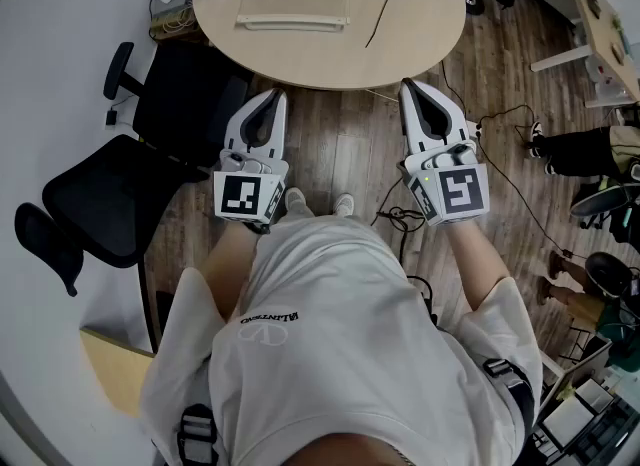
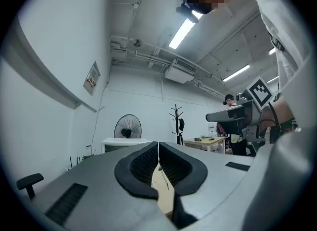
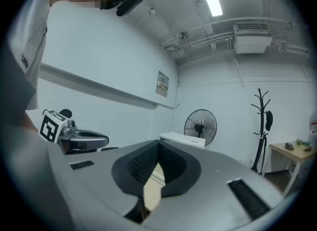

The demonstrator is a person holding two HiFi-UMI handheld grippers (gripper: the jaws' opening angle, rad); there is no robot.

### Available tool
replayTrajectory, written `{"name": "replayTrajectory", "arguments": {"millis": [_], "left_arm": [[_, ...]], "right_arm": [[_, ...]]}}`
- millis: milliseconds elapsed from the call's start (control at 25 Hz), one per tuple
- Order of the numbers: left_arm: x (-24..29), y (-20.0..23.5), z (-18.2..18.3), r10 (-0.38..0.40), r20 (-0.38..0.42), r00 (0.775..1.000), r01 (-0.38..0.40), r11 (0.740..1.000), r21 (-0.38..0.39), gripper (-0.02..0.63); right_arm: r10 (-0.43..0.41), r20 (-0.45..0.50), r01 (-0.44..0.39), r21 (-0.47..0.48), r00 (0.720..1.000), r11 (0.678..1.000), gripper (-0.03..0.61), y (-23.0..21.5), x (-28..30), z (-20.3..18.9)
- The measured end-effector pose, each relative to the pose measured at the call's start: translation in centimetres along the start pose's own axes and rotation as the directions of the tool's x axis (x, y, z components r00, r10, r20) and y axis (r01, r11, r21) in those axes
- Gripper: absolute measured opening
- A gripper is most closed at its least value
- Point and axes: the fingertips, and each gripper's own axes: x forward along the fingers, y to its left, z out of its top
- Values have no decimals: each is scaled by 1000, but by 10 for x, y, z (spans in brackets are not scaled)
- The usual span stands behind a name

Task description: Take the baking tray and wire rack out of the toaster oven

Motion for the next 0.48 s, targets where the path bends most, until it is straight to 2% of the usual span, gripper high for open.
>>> {"name": "replayTrajectory", "arguments": {"millis": [480], "left_arm": [[4,15,-4,-6,8,1000,7,997,-74,9]], "right_arm": [[-62,36,62,6,997,998,0,-14,13,24]]}}
